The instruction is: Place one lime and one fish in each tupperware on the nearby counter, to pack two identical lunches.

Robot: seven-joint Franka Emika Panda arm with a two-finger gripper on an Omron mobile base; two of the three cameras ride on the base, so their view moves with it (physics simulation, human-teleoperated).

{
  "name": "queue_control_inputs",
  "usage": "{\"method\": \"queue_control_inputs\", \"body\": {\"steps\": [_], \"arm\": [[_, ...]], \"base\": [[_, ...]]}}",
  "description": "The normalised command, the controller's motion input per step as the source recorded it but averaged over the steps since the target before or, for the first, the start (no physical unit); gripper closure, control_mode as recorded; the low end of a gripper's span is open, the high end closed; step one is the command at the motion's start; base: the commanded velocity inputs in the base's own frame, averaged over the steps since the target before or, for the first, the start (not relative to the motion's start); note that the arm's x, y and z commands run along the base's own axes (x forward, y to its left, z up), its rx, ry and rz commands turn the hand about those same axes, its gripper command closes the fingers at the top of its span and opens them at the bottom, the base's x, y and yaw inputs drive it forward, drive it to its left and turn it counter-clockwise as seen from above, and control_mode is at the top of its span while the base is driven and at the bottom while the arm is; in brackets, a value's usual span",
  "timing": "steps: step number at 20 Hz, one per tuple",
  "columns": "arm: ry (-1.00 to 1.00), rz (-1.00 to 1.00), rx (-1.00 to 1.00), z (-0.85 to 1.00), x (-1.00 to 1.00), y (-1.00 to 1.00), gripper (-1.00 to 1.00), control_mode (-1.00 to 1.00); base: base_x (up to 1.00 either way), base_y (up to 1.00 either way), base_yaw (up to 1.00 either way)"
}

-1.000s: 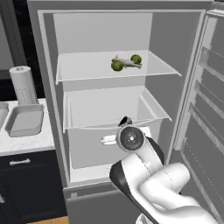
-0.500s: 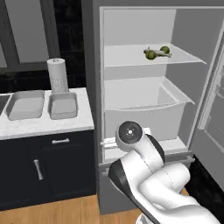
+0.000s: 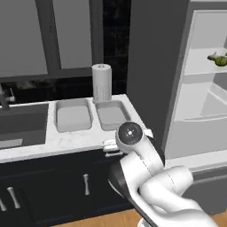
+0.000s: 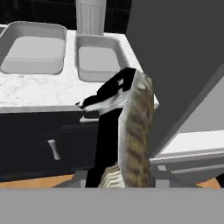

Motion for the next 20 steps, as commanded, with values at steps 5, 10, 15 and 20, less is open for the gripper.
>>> {"method": "queue_control_inputs", "body": {"steps": [5, 10, 15, 20], "arm": [[0.00, 0.00, 0.00, 0.00, 0.00, 0.00, 1.00, 1.00], [0.00, -0.04, 0.01, -0.05, 0.20, 0.09, 1.00, -1.00], [0.02, -0.14, 0.04, -0.21, 0.98, 0.38, 1.00, -1.00], [0.01, -0.14, 0.03, -0.41, 1.00, 0.65, 1.00, -1.00]], "base": [[1.00, 0.79, -0.29], [0.75, 0.41, -0.25], [0.00, 0.00, 0.00], [0.00, 0.00, 0.00]]}}
